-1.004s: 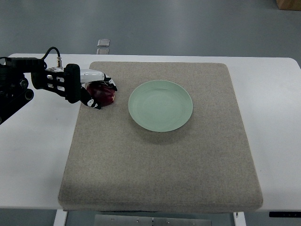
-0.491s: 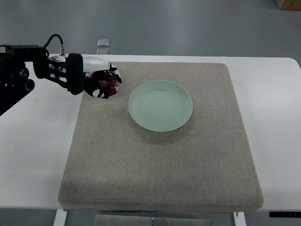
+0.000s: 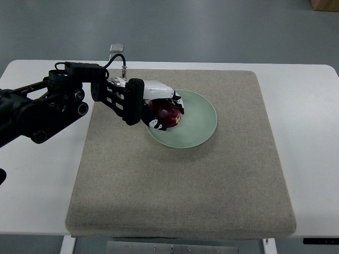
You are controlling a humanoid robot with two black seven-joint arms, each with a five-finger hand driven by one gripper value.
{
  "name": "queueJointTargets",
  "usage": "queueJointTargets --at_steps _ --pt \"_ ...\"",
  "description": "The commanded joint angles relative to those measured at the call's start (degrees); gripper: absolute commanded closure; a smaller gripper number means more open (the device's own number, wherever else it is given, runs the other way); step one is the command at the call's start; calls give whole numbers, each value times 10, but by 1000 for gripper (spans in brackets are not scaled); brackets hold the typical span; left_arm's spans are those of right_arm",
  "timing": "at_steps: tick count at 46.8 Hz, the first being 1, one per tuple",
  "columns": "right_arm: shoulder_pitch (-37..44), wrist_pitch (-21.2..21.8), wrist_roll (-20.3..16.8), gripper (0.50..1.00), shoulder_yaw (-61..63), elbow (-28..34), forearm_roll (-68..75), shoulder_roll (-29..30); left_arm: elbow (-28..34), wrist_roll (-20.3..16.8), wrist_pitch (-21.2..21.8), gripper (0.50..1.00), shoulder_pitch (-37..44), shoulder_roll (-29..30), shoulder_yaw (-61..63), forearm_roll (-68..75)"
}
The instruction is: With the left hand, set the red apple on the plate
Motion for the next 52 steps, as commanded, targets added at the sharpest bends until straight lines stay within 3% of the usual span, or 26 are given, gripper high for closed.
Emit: queueJointTargets --at_steps 1,5,7,8,11,13,30,42,52 --pt "0 0 0 570 0 0 0 0 8 0 1 984 -2 -9 4 0" --pt "0 0 0 570 0 0 0 0 11 0 2 864 -2 -20 5 0" --pt "0 0 0 570 0 0 0 0 11 0 2 830 -2 -21 5 0" --pt "0 0 0 570 0 0 0 0 11 0 2 789 -2 -21 5 0" --pt "0 0 0 572 0 0 0 0 11 0 2 573 -3 -22 4 -3" --pt "0 0 0 570 0 0 0 0 11 0 2 508 -3 -21 4 -4" --pt "0 0 0 570 0 0 0 0 11 0 47 501 -4 -10 -14 -77" --pt "0 0 0 572 0 0 0 0 63 22 47 501 -11 0 -61 -313" --pt "0 0 0 570 0 0 0 0 69 79 47 501 -11 37 -83 -580"
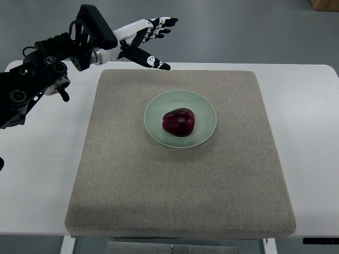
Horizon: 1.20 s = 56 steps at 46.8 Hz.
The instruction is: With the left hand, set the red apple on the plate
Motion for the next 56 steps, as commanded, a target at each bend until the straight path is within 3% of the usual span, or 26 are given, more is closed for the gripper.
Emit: queueJointTargets --at_steps 1,7,20,35,44,56 --pt "0 0 0 570 0 0 0 0 -1 22 -1 501 1 16 -6 -116" --pt "0 0 0 570 0 0 0 0 2 47 -6 501 2 27 -7 -237" --pt "0 0 0 572 1 0 0 0 3 50 -25 501 12 48 -34 -361" --pt "0 6 0 572 3 7 2 0 25 55 -20 501 37 53 -39 -461" --pt "-1 6 0 570 3 19 1 0 39 94 -15 501 37 52 -39 -526" --pt "1 25 2 570 4 29 5 0 40 98 -17 504 44 49 -39 -532"
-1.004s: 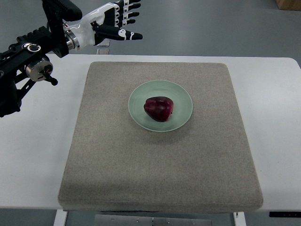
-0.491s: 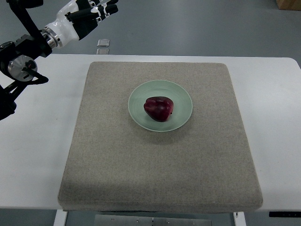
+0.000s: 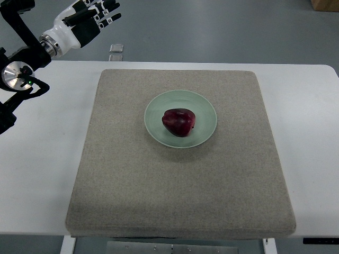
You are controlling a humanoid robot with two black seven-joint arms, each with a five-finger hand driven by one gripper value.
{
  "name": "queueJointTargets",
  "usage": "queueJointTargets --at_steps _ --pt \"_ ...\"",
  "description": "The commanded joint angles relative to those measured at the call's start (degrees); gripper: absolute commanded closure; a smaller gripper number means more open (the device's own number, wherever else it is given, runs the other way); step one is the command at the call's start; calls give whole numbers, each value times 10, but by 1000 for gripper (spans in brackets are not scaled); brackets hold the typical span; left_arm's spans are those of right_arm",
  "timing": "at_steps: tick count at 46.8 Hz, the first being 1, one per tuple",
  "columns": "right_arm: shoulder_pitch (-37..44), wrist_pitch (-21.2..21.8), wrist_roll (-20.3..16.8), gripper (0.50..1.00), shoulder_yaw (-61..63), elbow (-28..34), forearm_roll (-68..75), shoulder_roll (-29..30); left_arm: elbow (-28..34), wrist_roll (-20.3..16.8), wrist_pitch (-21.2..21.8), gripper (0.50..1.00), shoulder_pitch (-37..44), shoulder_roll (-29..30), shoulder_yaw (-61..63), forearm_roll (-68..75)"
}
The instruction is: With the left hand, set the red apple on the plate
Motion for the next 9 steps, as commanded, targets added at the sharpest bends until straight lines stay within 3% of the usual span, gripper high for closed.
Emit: queueJointTargets --at_steps 1,9 --pt "0 8 0 572 0 0 1 0 0 0 0 501 1 -1 -1 -1" --pt "0 7 -1 572 -1 0 -2 0 -1 0 0 501 1 -4 -1 0"
